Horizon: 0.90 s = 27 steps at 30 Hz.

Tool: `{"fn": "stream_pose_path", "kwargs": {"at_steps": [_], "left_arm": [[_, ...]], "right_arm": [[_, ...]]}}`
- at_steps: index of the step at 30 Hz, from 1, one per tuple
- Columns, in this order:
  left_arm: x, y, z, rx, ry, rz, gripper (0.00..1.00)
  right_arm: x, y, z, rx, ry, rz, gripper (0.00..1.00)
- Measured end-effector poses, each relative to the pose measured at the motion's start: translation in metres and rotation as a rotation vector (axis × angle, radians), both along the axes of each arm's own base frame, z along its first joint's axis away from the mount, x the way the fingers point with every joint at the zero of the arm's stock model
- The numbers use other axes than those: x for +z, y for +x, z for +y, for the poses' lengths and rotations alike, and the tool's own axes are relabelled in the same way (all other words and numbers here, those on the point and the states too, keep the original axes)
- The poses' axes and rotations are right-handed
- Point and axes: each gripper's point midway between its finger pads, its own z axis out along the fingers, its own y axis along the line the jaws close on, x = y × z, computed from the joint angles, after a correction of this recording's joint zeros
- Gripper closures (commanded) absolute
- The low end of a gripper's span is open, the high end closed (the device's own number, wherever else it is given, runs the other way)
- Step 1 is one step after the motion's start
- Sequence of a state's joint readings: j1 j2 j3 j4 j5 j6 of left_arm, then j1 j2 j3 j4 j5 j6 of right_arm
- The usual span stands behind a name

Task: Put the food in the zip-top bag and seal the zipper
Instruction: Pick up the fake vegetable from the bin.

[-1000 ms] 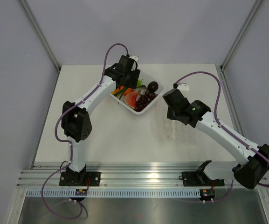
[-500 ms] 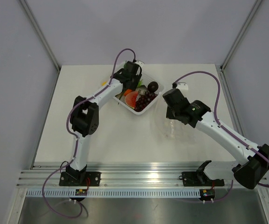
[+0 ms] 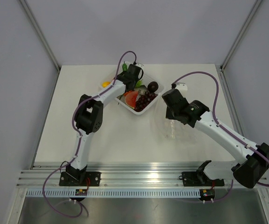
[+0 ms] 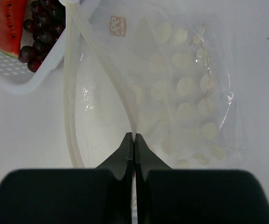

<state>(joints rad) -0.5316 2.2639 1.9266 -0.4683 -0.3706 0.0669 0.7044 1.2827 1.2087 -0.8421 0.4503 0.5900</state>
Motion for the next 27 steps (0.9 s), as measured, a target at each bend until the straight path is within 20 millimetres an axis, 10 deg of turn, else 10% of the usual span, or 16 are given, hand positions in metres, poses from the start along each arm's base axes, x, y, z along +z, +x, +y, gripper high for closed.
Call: {"fn": "stream_pose_path", "kwargs": {"at_steps": [7,16,27], "left_arm": [[0.024,-0.023,-0.002,-0.023,-0.071,0.005,1.0],[0.168,-0.067,-0.015,-0.174,-0.371,-0.113,1.0],[0.152,-0.119,-0.026,-0.356,-0.532,0.155,1.0]], "right_arm": [[-0.001,0.0,0.0,-0.001,-0.002,0.002,1.0],[-0.002,-0.001,-0.001,-0.005,-0.003,0.008,1.0],[-0.003,-0.005,-0.006,-0.011,-0.026,0.022,1.0]]}}
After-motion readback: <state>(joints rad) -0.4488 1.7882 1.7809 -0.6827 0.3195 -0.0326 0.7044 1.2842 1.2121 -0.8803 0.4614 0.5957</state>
